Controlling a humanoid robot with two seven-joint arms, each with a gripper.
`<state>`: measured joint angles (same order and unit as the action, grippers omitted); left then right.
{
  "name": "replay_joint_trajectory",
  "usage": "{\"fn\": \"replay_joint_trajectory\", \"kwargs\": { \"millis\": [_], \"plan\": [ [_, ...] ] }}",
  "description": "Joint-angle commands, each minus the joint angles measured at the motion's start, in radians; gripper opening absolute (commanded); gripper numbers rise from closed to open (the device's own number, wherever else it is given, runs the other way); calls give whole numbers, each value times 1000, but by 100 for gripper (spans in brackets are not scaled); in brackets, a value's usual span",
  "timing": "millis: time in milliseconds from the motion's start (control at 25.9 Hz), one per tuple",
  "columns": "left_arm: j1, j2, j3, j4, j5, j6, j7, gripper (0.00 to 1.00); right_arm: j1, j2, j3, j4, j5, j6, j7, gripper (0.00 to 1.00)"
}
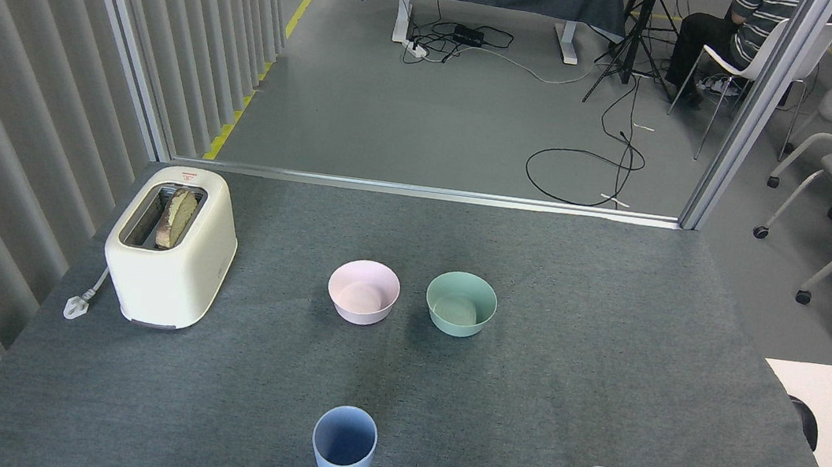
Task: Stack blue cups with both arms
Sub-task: 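Open the left gripper and withdraw it from the cup, then grasp the other blue cup with the right gripper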
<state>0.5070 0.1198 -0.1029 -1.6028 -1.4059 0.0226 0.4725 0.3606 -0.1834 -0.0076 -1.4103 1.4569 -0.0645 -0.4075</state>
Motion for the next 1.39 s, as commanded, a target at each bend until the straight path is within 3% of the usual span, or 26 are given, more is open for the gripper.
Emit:
{"fn": "replay_joint_trajectory", "kwargs": {
  "millis": [0,1081,1236,1351],
  "plan": [
    [1,1,12,0,1,0,0,100,-38,-25,2,30,-1,0,4,100],
    [-1,0,12,0,2,2,0,100,-204,-24,78,149,2,0,41,99],
    [-1,0,14,0,2,2,1,100,-204,-21,77,148,48,5,38,71],
    [-1,0,14,0,2,3,3,100,-204,-11,75,132,85,25,36,59]
  ]
}}
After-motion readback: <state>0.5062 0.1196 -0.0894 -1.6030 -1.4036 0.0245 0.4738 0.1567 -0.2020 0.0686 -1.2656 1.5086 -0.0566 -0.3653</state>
